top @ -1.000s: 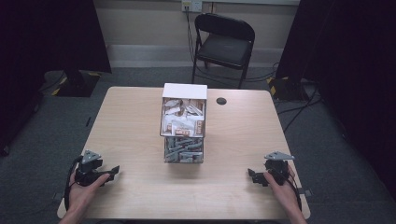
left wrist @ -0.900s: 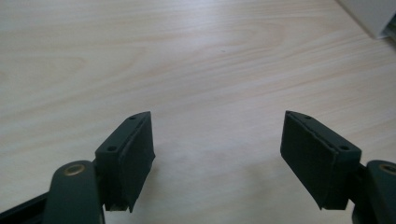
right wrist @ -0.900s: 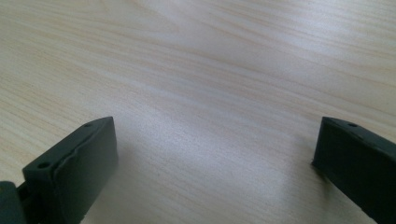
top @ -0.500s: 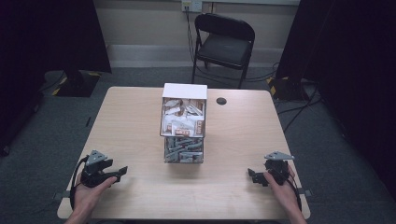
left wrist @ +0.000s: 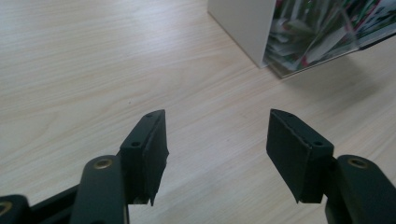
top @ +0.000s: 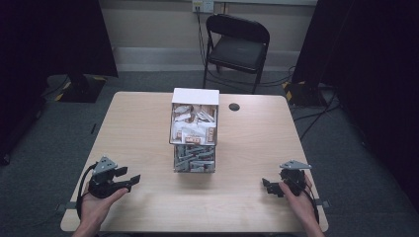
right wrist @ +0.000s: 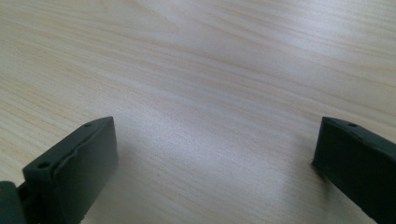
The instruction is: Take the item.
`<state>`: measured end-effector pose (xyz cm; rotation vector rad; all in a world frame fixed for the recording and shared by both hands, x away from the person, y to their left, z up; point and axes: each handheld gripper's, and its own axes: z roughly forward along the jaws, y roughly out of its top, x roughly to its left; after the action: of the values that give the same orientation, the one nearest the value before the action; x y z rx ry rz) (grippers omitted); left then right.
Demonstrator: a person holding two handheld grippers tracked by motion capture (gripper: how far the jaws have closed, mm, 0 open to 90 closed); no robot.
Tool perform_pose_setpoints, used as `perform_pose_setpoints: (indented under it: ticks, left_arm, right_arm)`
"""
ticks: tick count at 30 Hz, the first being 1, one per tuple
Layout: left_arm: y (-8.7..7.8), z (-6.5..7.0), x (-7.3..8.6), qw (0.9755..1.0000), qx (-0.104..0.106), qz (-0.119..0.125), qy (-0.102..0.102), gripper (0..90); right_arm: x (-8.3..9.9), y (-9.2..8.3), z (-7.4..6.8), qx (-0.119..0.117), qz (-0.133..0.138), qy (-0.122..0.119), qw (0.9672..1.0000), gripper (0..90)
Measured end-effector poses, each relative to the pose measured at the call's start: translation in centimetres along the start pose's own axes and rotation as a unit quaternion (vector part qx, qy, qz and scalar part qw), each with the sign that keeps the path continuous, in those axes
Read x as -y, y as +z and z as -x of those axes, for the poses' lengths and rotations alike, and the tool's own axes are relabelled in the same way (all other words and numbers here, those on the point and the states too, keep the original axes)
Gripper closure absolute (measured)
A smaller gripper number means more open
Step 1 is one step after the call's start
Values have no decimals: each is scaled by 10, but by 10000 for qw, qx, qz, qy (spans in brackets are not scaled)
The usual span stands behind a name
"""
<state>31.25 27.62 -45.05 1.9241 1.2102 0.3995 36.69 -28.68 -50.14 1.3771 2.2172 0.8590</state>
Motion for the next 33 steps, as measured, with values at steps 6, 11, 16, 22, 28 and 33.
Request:
perform_pose_setpoints:
  ticks: [6,11,16,22,28,33]
  left_arm:
    - [1,12,-8,9993,343,54,166,422]
    - [4,22,-13,9981,505,89,328,462]
    - [7,28,-19,9971,666,190,319,471]
    - [13,40,-31,9949,878,253,421,495]
    - [21,55,-40,9916,1109,271,608,513]
    - [25,63,-46,9896,1230,269,700,532]
  right_arm:
    - [0,0,0,0,0,1,10000,0]
    - [0,0,0,-1,0,1,10000,0]
    - [0,0,0,0,0,0,10000,0]
    - [0,0,0,-1,0,0,10000,0]
    - [0,0,0,-1,0,0,10000,0]
    - [0,0,0,-1,-1,0,10000,0]
